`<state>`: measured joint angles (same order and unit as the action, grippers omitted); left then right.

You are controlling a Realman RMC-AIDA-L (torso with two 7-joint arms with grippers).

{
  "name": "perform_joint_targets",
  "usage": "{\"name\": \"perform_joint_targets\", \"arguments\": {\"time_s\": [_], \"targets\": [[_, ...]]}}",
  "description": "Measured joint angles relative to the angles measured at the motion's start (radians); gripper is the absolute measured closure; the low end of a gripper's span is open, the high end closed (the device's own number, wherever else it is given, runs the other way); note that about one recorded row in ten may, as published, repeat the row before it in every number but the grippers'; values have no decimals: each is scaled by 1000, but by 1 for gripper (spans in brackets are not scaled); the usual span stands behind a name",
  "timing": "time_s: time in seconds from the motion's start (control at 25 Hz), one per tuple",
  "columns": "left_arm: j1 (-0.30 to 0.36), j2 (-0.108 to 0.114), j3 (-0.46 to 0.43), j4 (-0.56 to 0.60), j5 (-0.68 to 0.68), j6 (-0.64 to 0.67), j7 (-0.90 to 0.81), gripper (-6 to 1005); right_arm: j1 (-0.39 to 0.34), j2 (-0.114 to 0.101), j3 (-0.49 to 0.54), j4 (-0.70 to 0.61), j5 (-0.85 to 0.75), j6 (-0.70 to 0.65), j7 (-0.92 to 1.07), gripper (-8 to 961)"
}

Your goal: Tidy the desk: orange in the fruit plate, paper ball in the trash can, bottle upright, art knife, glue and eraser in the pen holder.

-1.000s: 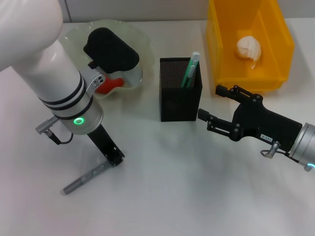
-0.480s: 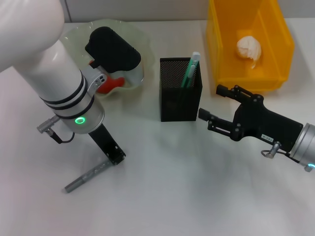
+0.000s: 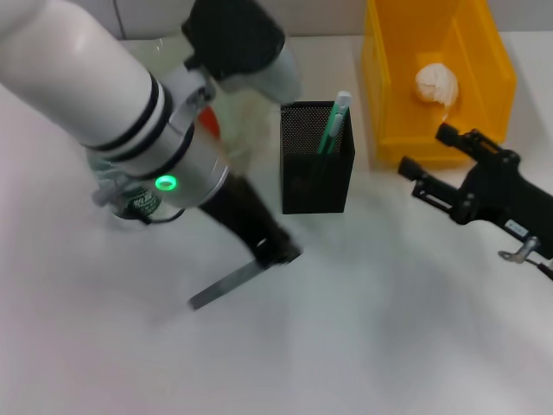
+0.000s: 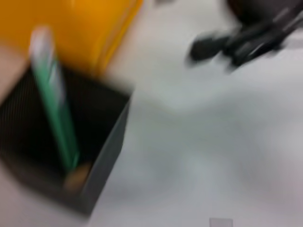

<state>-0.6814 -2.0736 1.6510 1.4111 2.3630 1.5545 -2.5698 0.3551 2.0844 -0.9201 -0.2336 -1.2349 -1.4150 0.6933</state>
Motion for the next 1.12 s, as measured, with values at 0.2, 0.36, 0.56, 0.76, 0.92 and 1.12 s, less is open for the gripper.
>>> {"name": "perform_joint_targets", "arguments": {"time_s": [0.2, 0.36, 0.56, 0.76, 0.92, 1.12], "targets": [[57, -2, -100, 103, -193, -66, 136, 845, -11, 0, 20, 5, 0, 4, 0, 167], [110, 1, -179, 115, -373, -125, 250, 847, -13, 0, 20, 16, 0, 7, 0, 167], [209, 0, -226, 93, -577, -246, 448, 849, -13, 2, 21, 25, 0, 9, 0, 167], [327, -1, -162, 24, -819, -396, 754, 850, -8, 3, 21, 32, 0, 10, 0, 167], [356, -2, -125, -105, -996, -459, 962, 848, 0, 3, 21, 38, 0, 11, 0, 167], [333, -4, -80, -281, -1183, -477, 1196, 850, 14, 3, 21, 45, 0, 23, 0, 168]]}}
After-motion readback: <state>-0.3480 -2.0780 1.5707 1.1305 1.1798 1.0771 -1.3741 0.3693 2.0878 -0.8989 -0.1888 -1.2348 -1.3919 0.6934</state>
